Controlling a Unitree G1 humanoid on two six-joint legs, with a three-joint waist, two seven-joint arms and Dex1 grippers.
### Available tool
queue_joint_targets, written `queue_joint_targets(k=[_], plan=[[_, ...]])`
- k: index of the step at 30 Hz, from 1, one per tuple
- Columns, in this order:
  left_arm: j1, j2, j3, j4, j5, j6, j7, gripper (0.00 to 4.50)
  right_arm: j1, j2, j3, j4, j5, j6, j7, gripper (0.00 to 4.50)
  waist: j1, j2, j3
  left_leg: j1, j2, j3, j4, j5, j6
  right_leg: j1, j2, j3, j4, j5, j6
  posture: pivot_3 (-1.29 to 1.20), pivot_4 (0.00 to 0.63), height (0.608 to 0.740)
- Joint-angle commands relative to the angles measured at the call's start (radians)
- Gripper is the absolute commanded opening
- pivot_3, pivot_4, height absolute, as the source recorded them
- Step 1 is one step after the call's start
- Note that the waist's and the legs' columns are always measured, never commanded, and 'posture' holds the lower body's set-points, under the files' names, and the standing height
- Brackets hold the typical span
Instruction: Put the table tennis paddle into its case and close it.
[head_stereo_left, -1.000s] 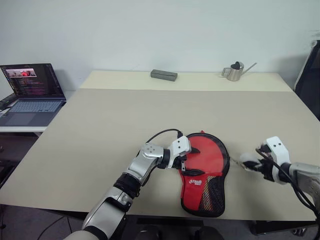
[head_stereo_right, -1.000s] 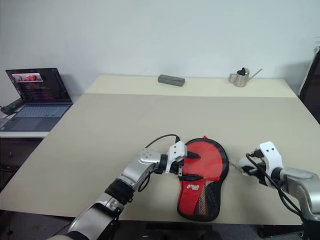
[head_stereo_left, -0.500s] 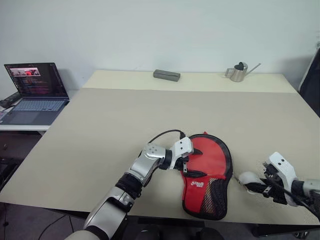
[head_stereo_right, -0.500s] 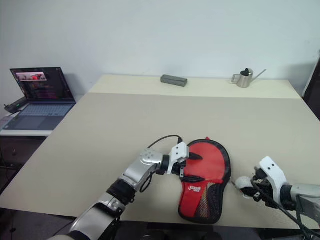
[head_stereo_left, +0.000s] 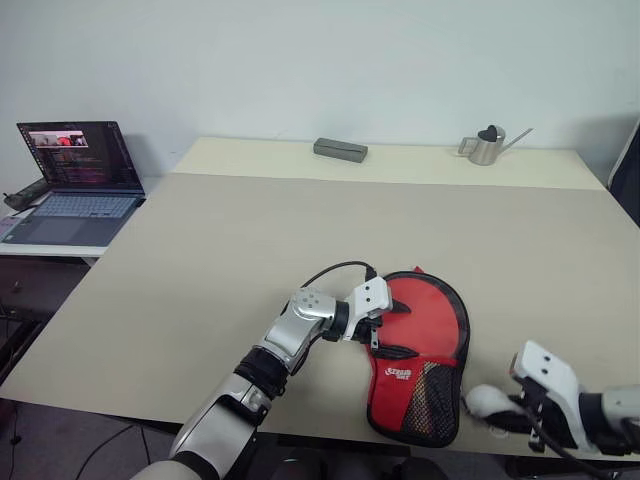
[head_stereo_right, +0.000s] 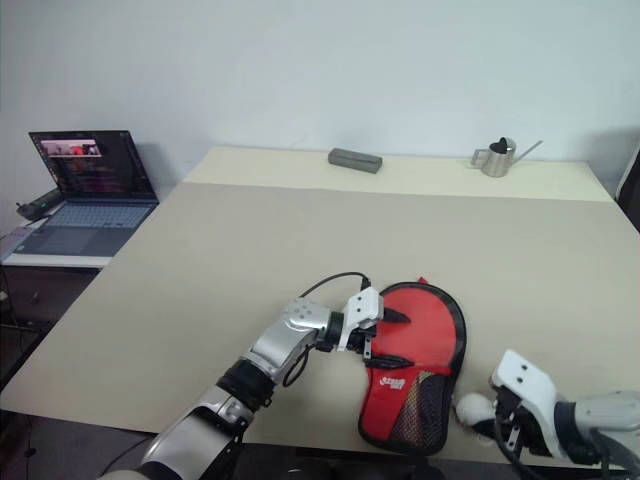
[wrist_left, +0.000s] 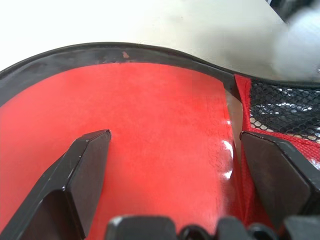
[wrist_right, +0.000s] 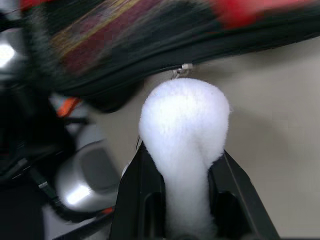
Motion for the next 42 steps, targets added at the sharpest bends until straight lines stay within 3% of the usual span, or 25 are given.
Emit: queue_joint_targets(k=[1, 9, 20, 27, 42], plan=[[0.071, 0.044, -0.041, 0.096, 0.074, 0.064, 0.014, 4.5, 0.044, -0.026, 0.02, -0.055, 0.012, -0.022, 0.056, 0.46, -0.004, -0.001, -0.001, 0.0, 0.0, 0.0, 0.0, 0.0, 0.0, 0.0, 0.0, 0.0, 0.0, 0.0, 0.0, 0.0, 0.15, 0.74], [0.073, 0.042, -0.041, 0.097, 0.075, 0.065, 0.018, 4.5, 0.09, -0.037, 0.0, -0.125, 0.062, -0.038, 0.115, 0.46, -0.01, -0.003, -0.002, 0.001, 0.001, 0.0, 0.0, 0.0, 0.0, 0.001, 0.001, 0.0, 0.0, 0.0, 0.0, 0.0, 0.15, 0.74], [0.07, 0.036, -0.042, 0.104, 0.077, 0.062, 0.022, 4.5, 0.005, 0.0, 0.045, -0.142, 0.069, -0.015, 0.047, 0.46, -0.013, -0.003, -0.002, 0.001, 0.001, 0.0, 0.001, 0.0, 0.0, 0.001, 0.001, 0.0, 0.0, 0.0, 0.0, 0.0, 0.15, 0.74], [0.07, 0.033, -0.042, 0.107, 0.078, 0.061, 0.026, 4.5, -0.026, -0.008, -0.024, -0.159, 0.16, 0.045, 0.054, 2.65, -0.015, -0.003, -0.002, 0.001, 0.001, 0.0, 0.001, 0.0, 0.0, 0.001, 0.001, 0.0, 0.0, 0.0, 0.0, 0.0, 0.15, 0.74], [0.071, 0.018, -0.046, 0.11, 0.078, 0.06, 0.031, 4.5, 0.032, 0.0, -0.27, -0.128, 0.272, 0.002, 0.198, 2.65, -0.015, -0.004, -0.002, 0.001, 0.001, 0.0, 0.002, 0.0, 0.0, 0.001, 0.001, 0.0, 0.0, 0.0, 0.0, 0.0, 0.15, 0.74]])
